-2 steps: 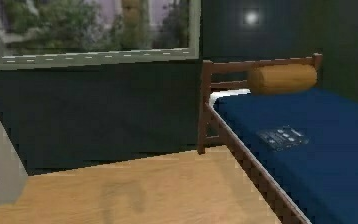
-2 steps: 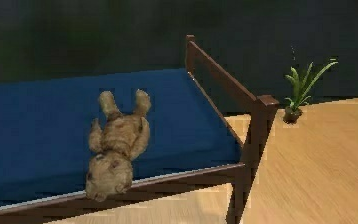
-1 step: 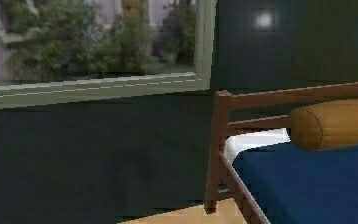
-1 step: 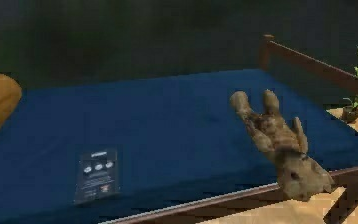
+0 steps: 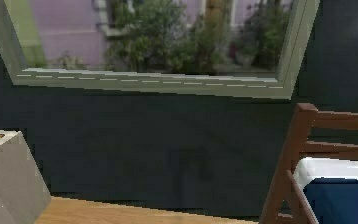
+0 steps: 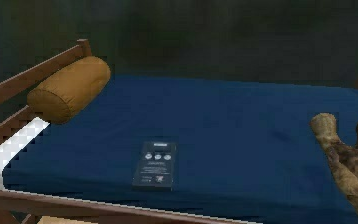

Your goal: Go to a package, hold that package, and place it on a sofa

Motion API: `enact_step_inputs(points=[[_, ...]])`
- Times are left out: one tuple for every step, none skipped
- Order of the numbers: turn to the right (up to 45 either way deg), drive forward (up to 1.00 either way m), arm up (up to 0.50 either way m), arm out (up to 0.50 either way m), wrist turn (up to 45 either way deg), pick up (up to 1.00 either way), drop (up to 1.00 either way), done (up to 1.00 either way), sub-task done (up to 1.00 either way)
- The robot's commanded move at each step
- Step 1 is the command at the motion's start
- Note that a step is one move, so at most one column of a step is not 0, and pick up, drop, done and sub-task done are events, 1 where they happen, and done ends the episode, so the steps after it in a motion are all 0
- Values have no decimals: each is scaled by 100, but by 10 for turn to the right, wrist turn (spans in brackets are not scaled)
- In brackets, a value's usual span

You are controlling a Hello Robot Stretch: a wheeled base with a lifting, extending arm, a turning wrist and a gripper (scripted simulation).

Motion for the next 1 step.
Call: enact_step_inputs(points=[[0,0,50,0,0,0,0,0,0]])
